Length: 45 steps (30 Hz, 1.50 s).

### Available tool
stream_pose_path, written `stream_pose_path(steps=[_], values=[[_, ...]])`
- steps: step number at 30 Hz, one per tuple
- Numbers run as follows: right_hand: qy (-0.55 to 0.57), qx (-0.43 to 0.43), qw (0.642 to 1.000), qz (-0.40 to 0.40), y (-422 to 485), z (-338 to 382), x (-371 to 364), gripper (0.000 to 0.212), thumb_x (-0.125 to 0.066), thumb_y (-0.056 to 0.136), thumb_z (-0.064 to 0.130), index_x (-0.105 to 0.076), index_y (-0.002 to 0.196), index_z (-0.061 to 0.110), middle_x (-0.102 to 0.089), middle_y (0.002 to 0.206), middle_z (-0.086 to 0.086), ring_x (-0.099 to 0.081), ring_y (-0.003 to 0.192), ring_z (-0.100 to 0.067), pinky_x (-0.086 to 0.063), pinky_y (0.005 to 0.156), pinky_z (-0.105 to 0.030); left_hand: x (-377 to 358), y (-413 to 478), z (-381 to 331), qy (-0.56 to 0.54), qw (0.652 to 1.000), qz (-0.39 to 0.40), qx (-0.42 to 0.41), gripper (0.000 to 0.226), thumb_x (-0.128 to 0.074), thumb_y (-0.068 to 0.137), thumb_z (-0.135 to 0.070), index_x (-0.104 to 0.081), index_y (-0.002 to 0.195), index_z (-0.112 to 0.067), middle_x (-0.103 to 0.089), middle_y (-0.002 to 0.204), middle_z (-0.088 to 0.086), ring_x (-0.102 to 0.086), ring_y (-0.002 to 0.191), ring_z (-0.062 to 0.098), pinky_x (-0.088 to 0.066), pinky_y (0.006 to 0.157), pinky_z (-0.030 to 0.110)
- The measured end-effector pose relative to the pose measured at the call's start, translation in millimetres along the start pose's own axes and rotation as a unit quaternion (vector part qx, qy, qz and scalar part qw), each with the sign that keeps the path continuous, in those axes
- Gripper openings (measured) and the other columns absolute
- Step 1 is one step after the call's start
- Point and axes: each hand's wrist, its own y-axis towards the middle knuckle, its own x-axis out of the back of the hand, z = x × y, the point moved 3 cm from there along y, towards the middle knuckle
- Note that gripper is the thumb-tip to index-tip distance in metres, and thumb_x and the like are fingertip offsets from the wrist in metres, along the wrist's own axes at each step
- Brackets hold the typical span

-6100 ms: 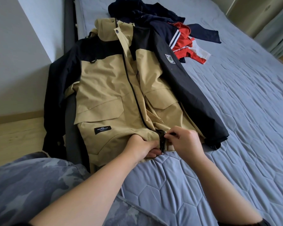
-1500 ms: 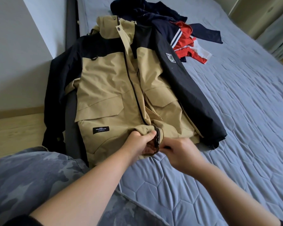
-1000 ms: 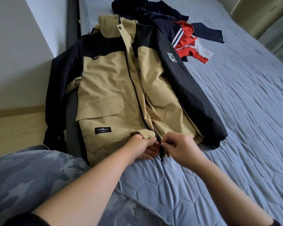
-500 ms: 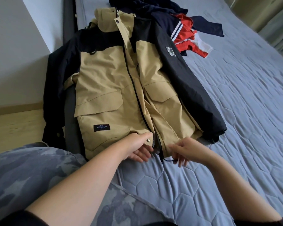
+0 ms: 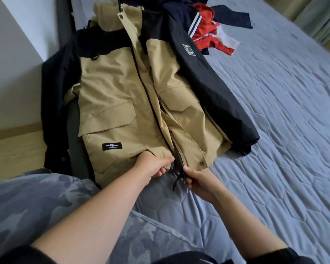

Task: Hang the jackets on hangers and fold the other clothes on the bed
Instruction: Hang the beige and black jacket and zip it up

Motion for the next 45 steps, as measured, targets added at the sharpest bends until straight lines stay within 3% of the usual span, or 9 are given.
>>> stream_pose_path(steps=[5,11,21,24,28,31,40,43,45], values=[[0.058,0.006,0.997,0.057,-4.9,15.5,-9.0,0.003,-0.067,0.067,0.006,-0.069,0.065,0.005,-0.054,0.056,-0.005,-0.045,0.039,-0.007,-0.04,0.04,-0.017,5.4,-2.3,-15.0,0.022,0.998,0.016,-0.065,0.033,-0.071,0.083,-0.037,-0.054,0.069,-0.013,-0.046,0.057,0.003,-0.037,0.045,0.015,-0.031,0.047,0.022],[0.114,-0.012,0.991,0.068,-6.7,25.7,-16.2,0.011,-0.063,0.068,-0.001,-0.072,0.064,0.001,-0.063,0.061,-0.007,-0.051,0.041,-0.006,-0.046,0.043,-0.014,5.8,-6.0,-22.2,-0.08,0.99,0.116,-0.009,0.018,-0.071,0.083,-0.008,-0.06,0.069,-0.008,-0.053,0.056,0.001,-0.043,0.04,0.004,-0.034,0.034,0.012],[0.177,-0.059,0.982,0.04,-5.7,17.2,-24.7,0.011,-0.061,0.068,-0.002,-0.064,0.077,-0.005,-0.059,0.063,-0.009,-0.054,0.041,-0.009,-0.051,0.043,-0.018,2.5,-4.9,-23.4,-0.079,0.992,0.042,-0.085,0.018,-0.078,0.075,-0.01,-0.065,0.062,-0.012,-0.062,0.062,0.004,-0.052,0.048,0.008,-0.044,0.052,0.019],[0.167,-0.049,0.984,0.038,-5.3,17.9,-26.4,0.008,-0.06,0.068,0.0,-0.066,0.07,-0.004,-0.057,0.06,-0.008,-0.052,0.039,-0.007,-0.05,0.042,-0.018,0.3,-7.2,-22.6,-0.086,0.991,0.026,-0.099,0.017,-0.078,0.075,-0.009,-0.066,0.063,-0.01,-0.064,0.071,0.013,-0.055,0.058,0.018,-0.046,0.063,0.03],[0.144,-0.021,0.988,0.044,-5.1,17.2,-26.0,0.015,-0.064,0.069,0.006,-0.062,0.082,-0.002,-0.055,0.066,-0.008,-0.05,0.043,-0.008,-0.048,0.043,-0.02,-0.7,-8.6,-22.4,-0.085,0.99,0.019,-0.112,0.017,-0.077,0.076,-0.01,-0.067,0.063,-0.012,-0.064,0.063,0.007,-0.055,0.048,0.01,-0.042,0.047,0.019],[0.134,-0.011,0.989,0.061,-5.5,16.2,-25.4,0.024,-0.064,0.073,0.01,-0.061,0.093,-0.001,-0.055,0.076,-0.01,-0.048,0.046,-0.009,-0.044,0.043,-0.02,-0.9,-8.8,-22.0,-0.083,0.991,0.018,-0.101,0.015,-0.077,0.076,-0.012,-0.067,0.065,-0.013,-0.064,0.067,0.008,-0.053,0.052,0.012,-0.043,0.053,0.023],[0.031,-0.032,0.998,0.049,-9.7,22.3,-20.7,0.025,-0.074,0.065,0.029,-0.065,0.074,0.008,-0.046,0.067,-0.007,-0.031,0.036,-0.008,-0.024,0.033,-0.018,-1.1,-10.1,-21.4,-0.06,0.993,0.024,-0.104,0.018,-0.075,0.079,-0.014,-0.065,0.064,-0.014,-0.062,0.063,0.004,-0.05,0.051,0.012,-0.039,0.045,0.019],[0.027,-0.051,0.997,0.055,-10.6,20.5,-20.7,0.026,-0.074,0.066,0.024,-0.065,0.084,0.007,-0.059,0.078,-0.01,-0.046,0.047,-0.012,-0.037,0.041,-0.021,-0.9,-10.8,-22.4,-0.064,0.992,0.023,-0.106,0.021,-0.074,0.08,-0.012,-0.064,0.062,-0.015,-0.06,0.055,-0.003,-0.051,0.048,0.008,-0.039,0.043,0.017],[0.026,-0.055,0.995,0.074,-10.7,19.6,-21.0,0.021,-0.067,0.072,0.023,-0.071,0.087,0.008,-0.069,0.088,-0.009,-0.061,0.067,-0.016,-0.048,0.063,-0.027,-0.8,-11.1,-23.8,-0.064,0.992,0.027,-0.105,0.022,-0.074,0.081,-0.012,-0.063,0.061,-0.014,-0.059,0.054,-0.002,-0.051,0.047,0.007,-0.039,0.043,0.017]])
